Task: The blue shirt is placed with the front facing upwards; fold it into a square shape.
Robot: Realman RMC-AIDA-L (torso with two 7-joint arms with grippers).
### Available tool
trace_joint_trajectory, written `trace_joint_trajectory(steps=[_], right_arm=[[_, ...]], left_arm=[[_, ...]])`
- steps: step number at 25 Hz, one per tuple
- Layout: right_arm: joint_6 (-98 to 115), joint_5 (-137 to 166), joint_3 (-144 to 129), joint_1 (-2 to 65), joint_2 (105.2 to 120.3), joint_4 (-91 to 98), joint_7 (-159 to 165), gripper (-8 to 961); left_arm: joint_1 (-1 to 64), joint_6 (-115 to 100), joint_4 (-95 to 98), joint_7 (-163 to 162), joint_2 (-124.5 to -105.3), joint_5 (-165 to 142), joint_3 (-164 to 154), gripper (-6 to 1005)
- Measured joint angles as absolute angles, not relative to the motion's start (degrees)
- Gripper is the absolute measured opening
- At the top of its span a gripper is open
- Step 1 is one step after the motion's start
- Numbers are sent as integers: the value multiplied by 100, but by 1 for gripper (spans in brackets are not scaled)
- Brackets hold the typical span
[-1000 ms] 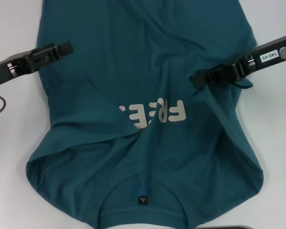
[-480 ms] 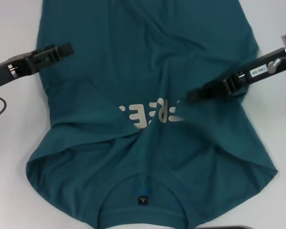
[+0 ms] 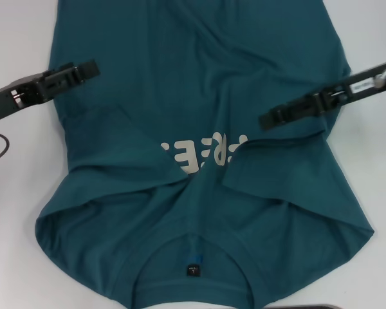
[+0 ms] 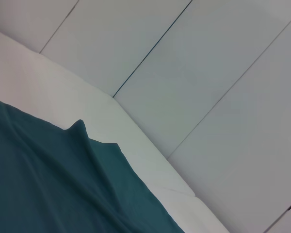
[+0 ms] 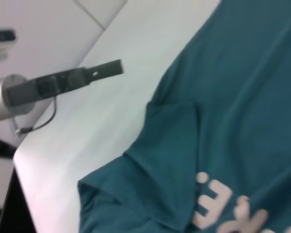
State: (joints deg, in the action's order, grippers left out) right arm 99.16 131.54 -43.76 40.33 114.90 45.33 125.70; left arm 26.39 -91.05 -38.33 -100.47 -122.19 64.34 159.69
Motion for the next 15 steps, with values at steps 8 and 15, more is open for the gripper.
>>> trace_joint_trajectory(steps=[8, 15], right_arm=[[9861, 13184, -3822, 3504, 11150, 4536, 12965, 688], [9760, 13716, -3560, 3309, 11108, 4491, 13202, 892]], left_arm=[[2637, -9104, -3814, -10022, -12208, 6433, 15949, 904], [2672, -9096, -3814, -9978, -12210, 6433, 15923, 904]])
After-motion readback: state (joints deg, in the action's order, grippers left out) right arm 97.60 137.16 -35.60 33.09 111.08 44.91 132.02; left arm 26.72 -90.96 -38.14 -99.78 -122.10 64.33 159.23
